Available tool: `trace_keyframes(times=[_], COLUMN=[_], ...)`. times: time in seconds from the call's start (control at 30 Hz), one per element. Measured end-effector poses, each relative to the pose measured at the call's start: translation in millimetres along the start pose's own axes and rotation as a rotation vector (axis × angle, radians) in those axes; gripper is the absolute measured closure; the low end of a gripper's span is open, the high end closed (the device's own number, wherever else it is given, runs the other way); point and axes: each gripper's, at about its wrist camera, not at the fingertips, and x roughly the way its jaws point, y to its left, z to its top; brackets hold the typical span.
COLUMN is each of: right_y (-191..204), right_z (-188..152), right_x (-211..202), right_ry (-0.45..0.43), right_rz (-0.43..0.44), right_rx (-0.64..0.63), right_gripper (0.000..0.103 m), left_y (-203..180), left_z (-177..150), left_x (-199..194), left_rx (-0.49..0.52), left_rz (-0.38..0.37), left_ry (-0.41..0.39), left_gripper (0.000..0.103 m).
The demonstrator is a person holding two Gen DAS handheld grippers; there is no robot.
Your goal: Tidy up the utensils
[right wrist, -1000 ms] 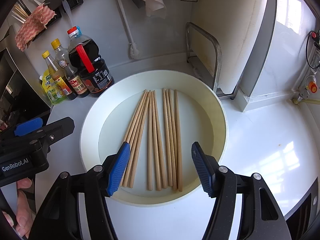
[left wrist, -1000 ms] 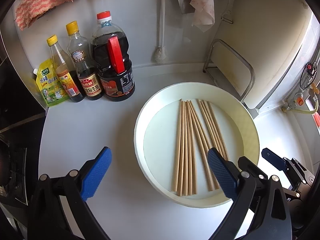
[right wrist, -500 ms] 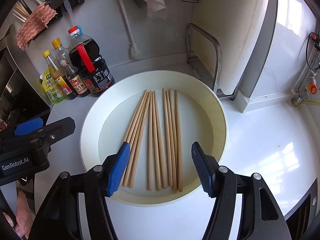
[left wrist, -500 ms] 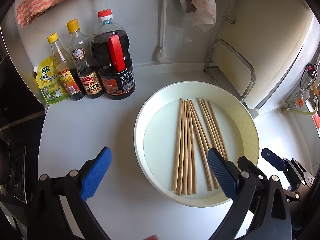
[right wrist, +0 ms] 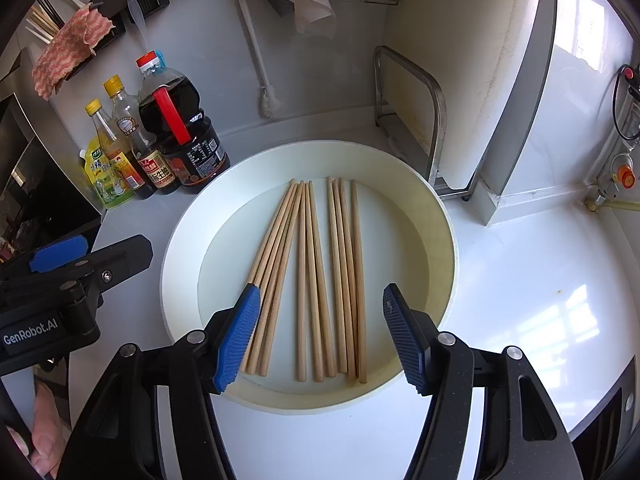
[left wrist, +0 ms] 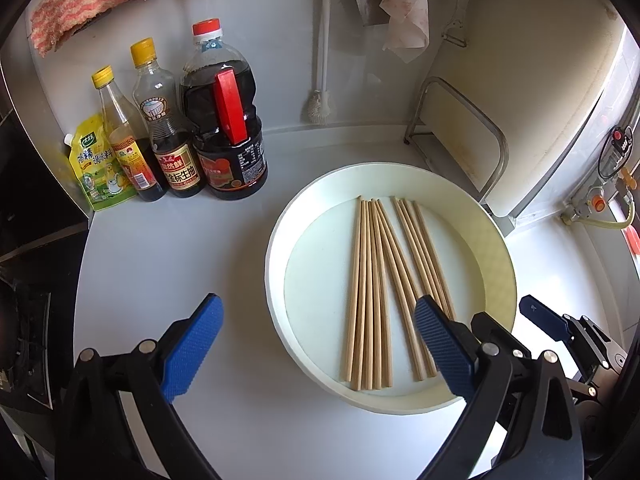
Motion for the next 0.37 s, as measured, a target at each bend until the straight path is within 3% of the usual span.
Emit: trace_keyframes(times=[0.37], right_y=[0.0], right_z=[-0.2], right_x=[0.2], right_ry=[-0.002], right_rz=[0.001], right_rx=[0.002], right_gripper=[0.042], left_y=[-1.3], left_z=[0.8], left_x=[-0.2], left_rx=[0.001], left_rz=[0.003], left_ry=[0.001], left_gripper=[0.008])
